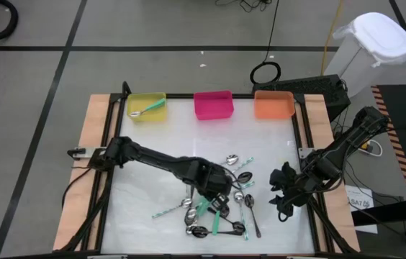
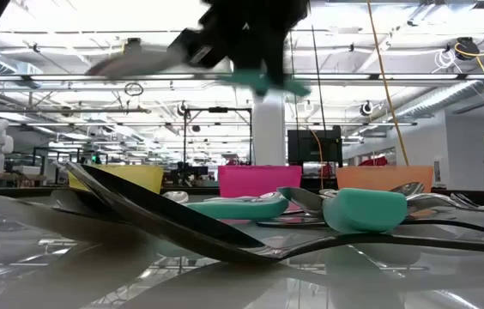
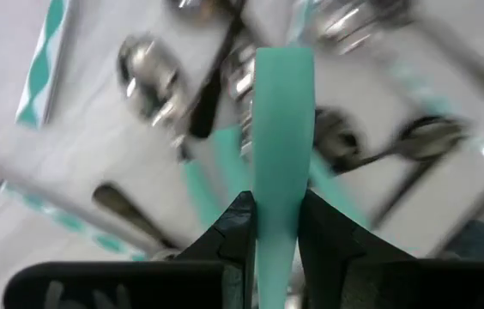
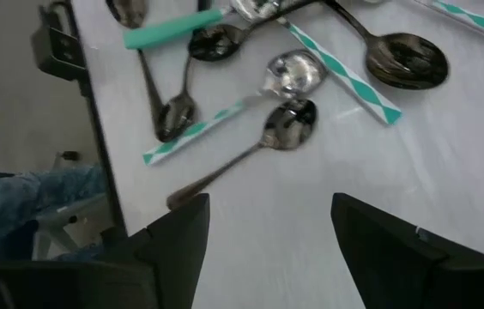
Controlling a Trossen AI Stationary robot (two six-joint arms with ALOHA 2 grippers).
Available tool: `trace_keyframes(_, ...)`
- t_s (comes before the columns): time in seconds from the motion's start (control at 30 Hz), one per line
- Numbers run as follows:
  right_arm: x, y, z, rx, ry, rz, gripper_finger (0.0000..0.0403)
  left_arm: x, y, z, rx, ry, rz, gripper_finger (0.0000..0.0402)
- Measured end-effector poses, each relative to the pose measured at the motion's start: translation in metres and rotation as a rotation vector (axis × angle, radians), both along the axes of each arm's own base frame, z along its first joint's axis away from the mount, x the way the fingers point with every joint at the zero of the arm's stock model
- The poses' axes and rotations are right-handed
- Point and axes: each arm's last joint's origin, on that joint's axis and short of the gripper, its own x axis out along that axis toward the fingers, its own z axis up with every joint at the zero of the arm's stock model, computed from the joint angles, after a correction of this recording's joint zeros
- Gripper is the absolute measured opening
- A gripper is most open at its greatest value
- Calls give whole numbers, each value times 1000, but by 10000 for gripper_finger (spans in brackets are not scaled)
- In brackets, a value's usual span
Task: Sort silverware by color (type)
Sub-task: Put the light green spoon into the yellow bin
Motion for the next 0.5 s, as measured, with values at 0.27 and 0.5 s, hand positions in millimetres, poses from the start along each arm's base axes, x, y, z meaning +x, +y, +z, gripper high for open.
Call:
trace_keyframes(0.27,13,11,13,113,-179,44,242,10,10,57,-8,-211,-63,61)
trace_keyframes(0.5,23,9,49,133,-360,17,242,9,0,85,18,-337,-174,61)
